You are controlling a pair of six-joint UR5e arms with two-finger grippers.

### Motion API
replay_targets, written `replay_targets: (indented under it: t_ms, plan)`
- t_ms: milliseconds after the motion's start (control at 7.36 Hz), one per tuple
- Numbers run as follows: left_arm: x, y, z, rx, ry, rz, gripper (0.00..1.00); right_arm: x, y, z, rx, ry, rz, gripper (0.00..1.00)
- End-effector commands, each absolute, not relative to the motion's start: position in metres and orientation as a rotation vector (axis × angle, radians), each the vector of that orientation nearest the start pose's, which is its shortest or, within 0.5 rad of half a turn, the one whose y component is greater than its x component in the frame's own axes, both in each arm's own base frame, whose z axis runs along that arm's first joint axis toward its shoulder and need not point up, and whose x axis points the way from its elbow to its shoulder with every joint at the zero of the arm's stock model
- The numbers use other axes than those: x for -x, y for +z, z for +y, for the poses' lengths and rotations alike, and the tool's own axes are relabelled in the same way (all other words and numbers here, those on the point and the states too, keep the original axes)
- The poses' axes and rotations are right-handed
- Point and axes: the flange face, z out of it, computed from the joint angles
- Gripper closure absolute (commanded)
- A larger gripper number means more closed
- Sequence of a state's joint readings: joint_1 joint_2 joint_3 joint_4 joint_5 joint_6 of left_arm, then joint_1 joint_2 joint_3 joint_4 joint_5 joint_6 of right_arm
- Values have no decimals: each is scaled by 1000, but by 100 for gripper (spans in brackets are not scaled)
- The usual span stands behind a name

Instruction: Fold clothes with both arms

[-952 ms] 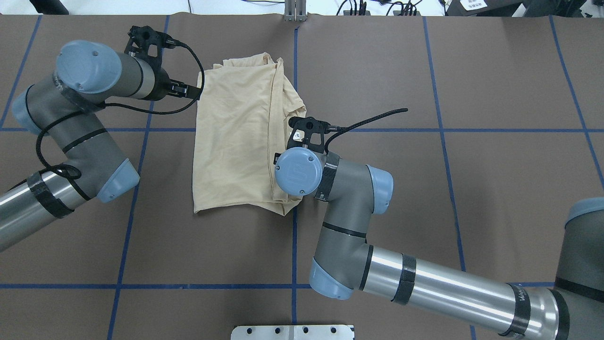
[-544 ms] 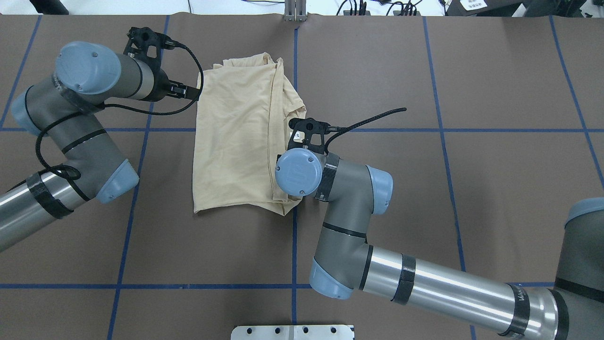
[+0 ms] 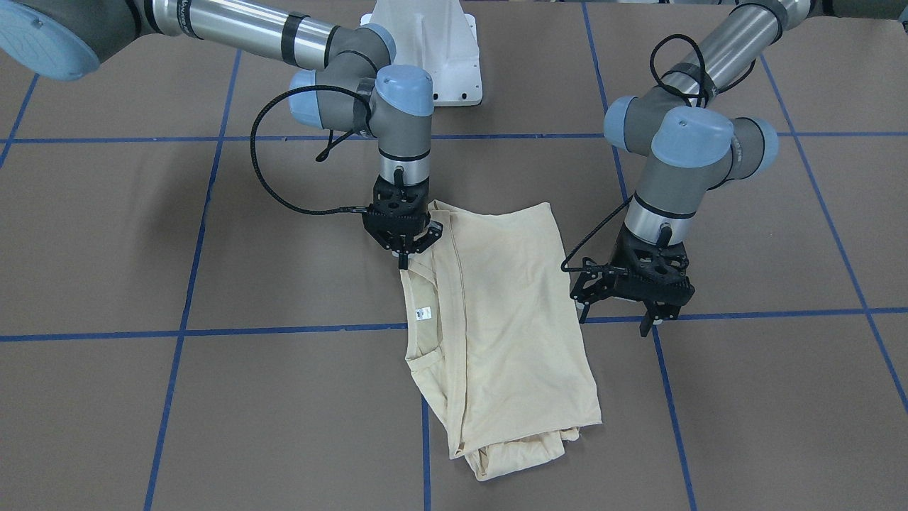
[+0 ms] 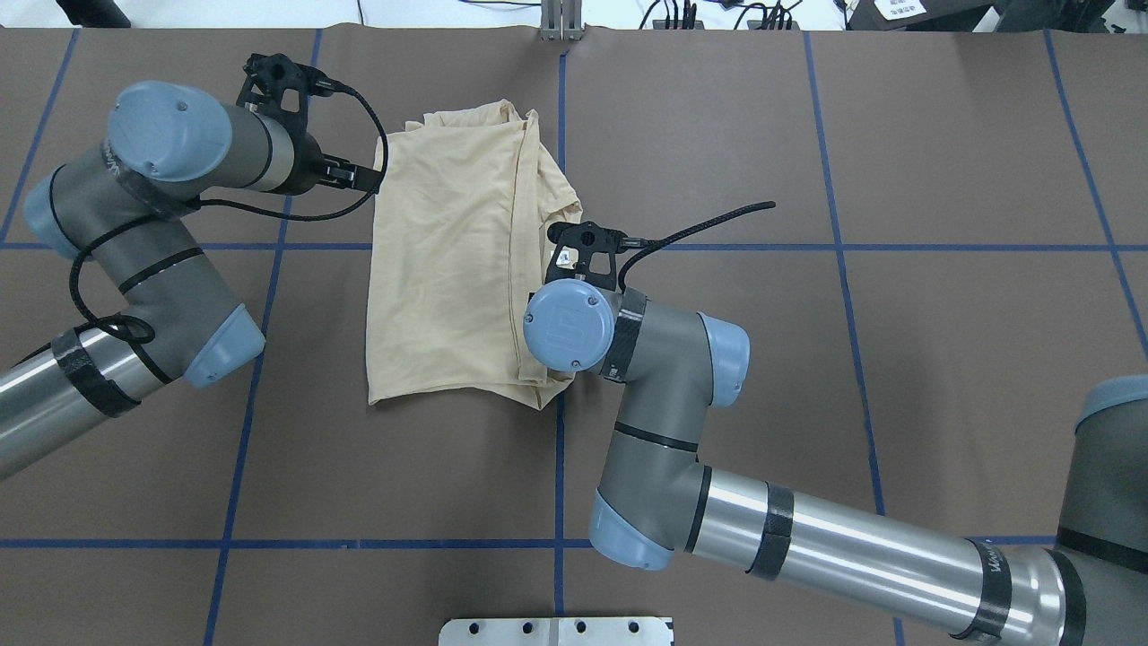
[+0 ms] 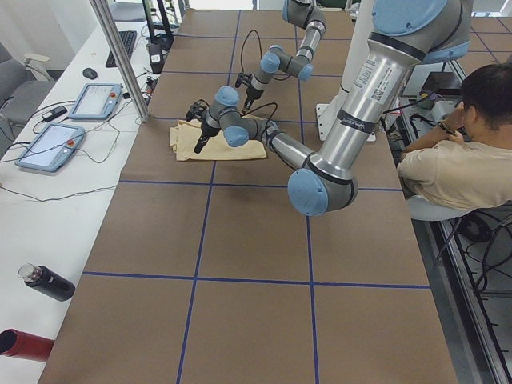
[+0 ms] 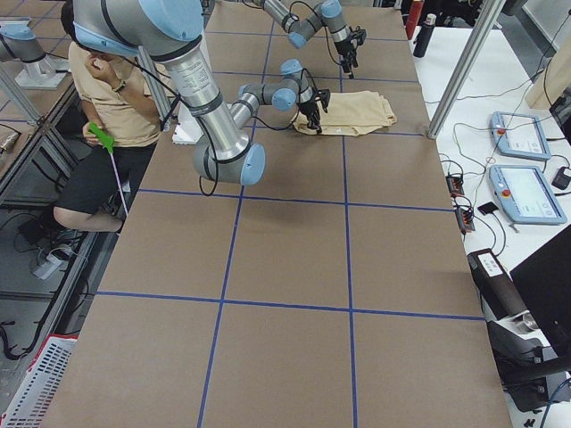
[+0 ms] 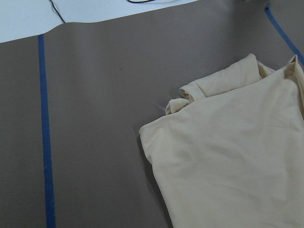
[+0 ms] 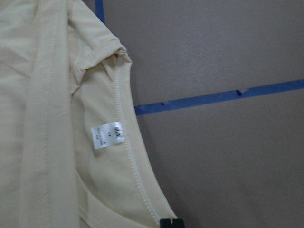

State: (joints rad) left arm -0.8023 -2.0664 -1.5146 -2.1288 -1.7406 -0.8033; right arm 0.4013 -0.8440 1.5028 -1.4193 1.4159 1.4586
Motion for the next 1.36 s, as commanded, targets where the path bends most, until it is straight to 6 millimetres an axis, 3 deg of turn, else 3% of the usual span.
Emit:
replay_targets:
  t_ms: [0, 136, 408, 544, 680, 816, 1088, 1223]
  plan:
    - [-401, 339, -578, -592, 57, 816, 0, 560, 266, -386, -345, 319, -774, 100]
    - [-402, 338, -577, -591, 58, 817, 0, 547, 273, -369, -342, 305, -779, 100]
    - [-409, 338, -572, -577, 45, 828, 0, 558, 291, -337, -358, 279, -755, 100]
    - [-410, 337, -571, -578, 47, 829, 0, 561, 289, -333, -357, 275, -762, 69]
    - [-410, 337, -571, -577, 47, 830, 0, 565, 284, -328, -357, 257, -769, 1]
    - [-409, 336, -571, -579, 48, 833, 0, 564, 276, -330, -348, 251, -778, 0]
    - [-410, 334, -570, -581, 47, 835, 0, 573, 223, -350, -339, 272, -760, 0]
    - [-410, 335, -570, -579, 48, 835, 0, 586, 214, -356, -334, 271, -734, 0]
